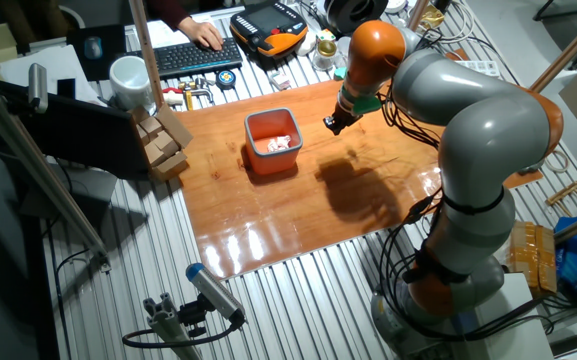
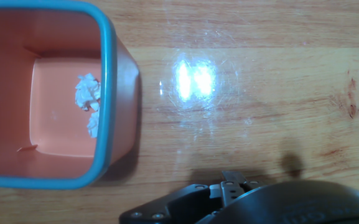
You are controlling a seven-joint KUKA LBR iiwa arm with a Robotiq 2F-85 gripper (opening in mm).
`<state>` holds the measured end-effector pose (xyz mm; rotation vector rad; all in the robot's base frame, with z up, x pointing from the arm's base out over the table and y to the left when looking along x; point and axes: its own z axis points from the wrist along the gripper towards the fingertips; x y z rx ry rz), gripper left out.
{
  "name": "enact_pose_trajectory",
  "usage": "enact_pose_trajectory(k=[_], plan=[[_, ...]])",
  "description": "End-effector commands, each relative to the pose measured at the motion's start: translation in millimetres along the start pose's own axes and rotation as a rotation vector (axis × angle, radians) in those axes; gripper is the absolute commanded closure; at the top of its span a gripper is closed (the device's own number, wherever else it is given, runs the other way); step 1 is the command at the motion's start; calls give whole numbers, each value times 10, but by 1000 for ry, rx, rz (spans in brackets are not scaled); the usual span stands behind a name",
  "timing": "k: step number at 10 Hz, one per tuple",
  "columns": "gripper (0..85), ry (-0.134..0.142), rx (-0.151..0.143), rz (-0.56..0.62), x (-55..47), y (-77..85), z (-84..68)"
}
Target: Put the garbage in the trash can
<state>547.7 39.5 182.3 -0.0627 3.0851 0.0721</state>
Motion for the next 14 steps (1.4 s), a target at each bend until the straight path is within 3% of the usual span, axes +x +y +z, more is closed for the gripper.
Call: enact_pose_trajectory(k=[1, 14], plan=[[850, 0, 0, 0, 1, 1, 1], [850, -8, 2, 0, -8, -9, 54]])
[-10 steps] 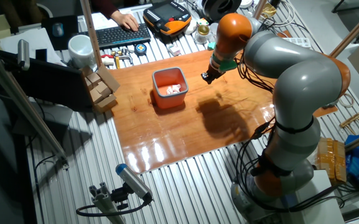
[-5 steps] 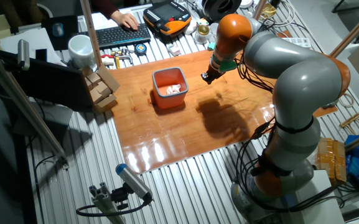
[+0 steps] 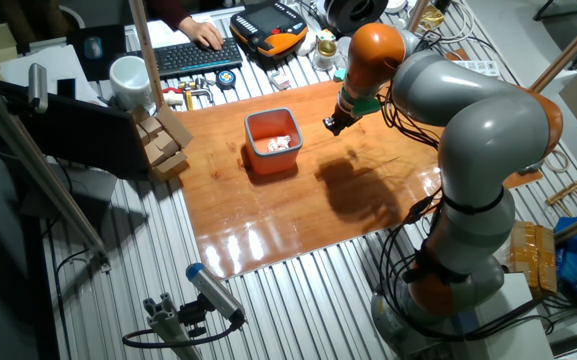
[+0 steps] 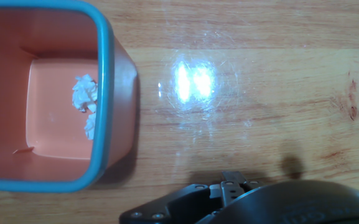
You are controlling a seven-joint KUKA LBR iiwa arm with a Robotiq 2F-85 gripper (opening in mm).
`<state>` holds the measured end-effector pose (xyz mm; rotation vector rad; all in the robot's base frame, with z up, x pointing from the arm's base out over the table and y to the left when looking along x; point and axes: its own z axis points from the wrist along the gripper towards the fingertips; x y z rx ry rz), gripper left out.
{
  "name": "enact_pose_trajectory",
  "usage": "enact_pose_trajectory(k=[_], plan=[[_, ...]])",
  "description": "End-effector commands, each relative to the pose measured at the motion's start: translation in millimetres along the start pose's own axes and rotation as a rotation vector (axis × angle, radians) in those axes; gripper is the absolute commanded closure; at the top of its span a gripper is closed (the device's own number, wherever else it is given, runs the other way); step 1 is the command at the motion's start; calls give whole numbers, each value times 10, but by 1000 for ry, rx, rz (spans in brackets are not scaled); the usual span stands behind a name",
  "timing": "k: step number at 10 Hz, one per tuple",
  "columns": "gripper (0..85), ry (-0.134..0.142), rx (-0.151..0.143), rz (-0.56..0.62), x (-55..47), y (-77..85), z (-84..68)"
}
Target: Put the garbage in the trash can
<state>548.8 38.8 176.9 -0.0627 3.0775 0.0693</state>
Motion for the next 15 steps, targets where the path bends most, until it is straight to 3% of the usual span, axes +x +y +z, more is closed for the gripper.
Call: enact_pose_trajectory(k=[1, 15], plan=[[850, 0, -1, 0, 0, 1, 0], [850, -7, 14, -2, 4, -3, -16]])
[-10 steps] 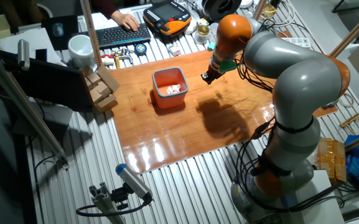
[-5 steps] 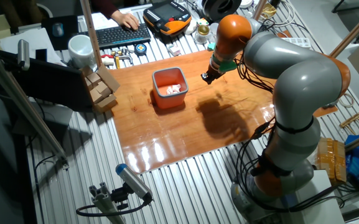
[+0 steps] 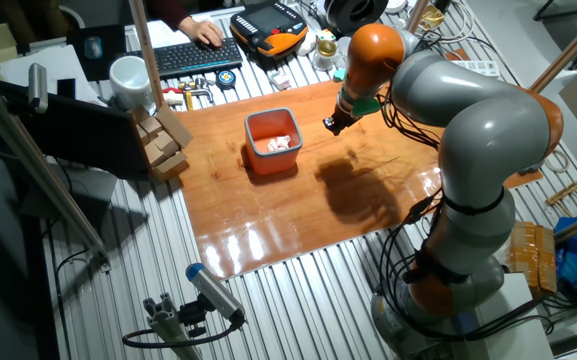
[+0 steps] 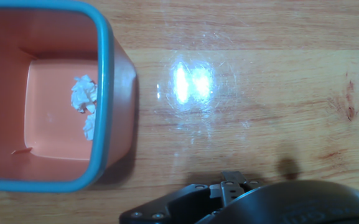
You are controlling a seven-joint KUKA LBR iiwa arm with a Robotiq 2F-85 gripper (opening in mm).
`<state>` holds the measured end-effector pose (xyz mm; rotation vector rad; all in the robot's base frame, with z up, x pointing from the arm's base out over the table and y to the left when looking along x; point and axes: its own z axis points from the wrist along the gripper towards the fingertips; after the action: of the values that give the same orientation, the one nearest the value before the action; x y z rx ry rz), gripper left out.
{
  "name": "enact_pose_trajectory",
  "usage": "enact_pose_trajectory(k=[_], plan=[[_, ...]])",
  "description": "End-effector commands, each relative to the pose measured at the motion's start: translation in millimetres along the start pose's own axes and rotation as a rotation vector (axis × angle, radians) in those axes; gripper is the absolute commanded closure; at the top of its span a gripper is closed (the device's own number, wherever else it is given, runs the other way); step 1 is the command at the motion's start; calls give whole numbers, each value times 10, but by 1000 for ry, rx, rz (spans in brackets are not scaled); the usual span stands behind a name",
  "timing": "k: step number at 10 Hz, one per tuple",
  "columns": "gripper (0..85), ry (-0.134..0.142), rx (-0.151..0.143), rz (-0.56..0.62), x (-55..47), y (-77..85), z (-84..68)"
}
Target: Put the garbage in the trash can
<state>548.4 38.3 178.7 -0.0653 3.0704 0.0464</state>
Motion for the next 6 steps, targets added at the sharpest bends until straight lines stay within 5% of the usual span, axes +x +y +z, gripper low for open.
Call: enact_pose_trajectory(k=[1, 6], plan=[[850, 0, 2, 0, -2, -7, -12], [850, 0, 4, 0, 1, -19, -21]])
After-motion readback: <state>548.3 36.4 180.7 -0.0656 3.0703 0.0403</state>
